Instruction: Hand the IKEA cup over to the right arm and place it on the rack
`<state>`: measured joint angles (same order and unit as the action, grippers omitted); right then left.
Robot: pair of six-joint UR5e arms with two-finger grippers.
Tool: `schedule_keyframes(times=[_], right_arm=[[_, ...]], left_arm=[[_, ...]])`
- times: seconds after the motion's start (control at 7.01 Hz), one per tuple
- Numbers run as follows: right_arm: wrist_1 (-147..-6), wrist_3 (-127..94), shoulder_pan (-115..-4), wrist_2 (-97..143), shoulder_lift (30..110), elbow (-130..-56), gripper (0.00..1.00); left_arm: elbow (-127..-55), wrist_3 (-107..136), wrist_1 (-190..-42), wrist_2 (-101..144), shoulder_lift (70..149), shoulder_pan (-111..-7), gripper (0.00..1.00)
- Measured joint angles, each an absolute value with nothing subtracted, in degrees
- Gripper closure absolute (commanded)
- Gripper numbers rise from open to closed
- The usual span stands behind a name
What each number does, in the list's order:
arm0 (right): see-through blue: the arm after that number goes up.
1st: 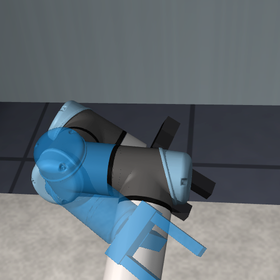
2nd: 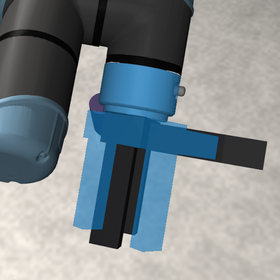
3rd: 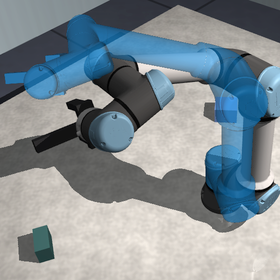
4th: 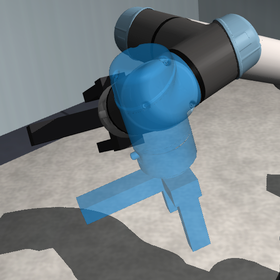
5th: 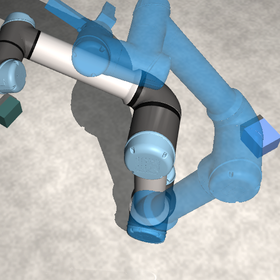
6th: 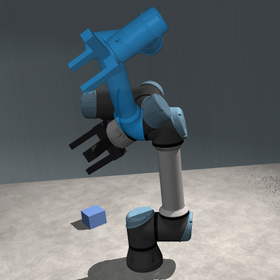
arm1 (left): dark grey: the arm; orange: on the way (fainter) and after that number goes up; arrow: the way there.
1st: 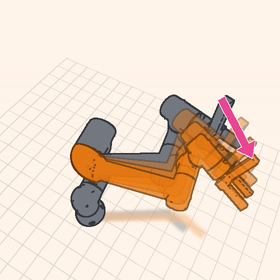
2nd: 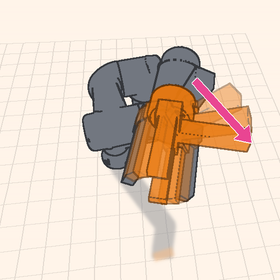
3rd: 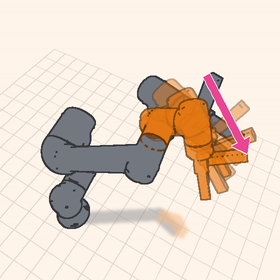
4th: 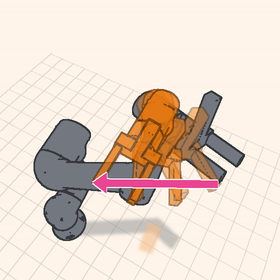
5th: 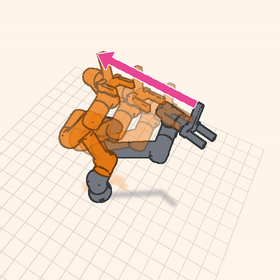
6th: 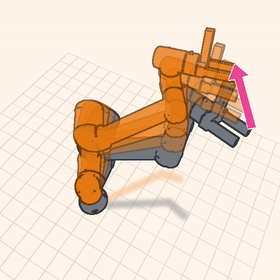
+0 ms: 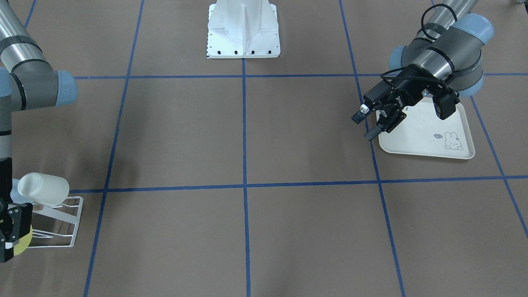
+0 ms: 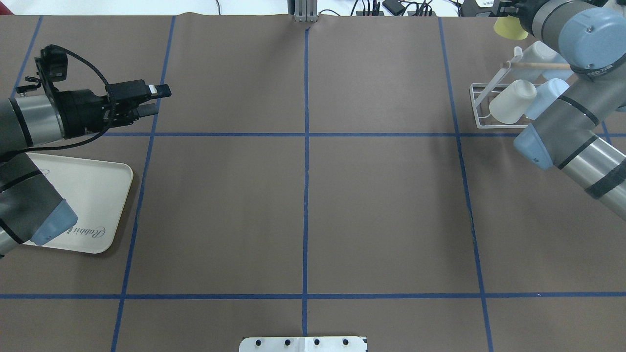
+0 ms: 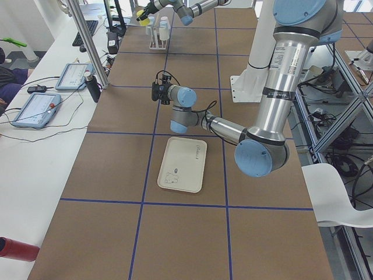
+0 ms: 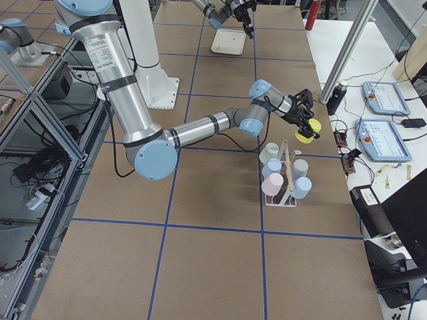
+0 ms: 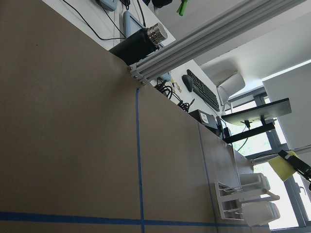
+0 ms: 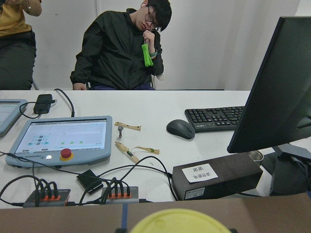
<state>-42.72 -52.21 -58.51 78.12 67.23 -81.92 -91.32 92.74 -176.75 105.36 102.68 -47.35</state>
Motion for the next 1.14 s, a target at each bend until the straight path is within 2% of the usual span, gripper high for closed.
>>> schedule_keyframes(times=[0.29,1.14], right_arm=[[-38.5,-51.0,-59.1,79.2,67.2,-78.5,1.00],[-37.2,-50.3,-58.7,80.1,68.7,-78.0,1.00]], left_arm=[[-91.3,92.6,-176.7,105.4,102.6,-47.4,0.01],[-91.3,92.5,-176.7,105.4,102.4,-47.4,0.01]])
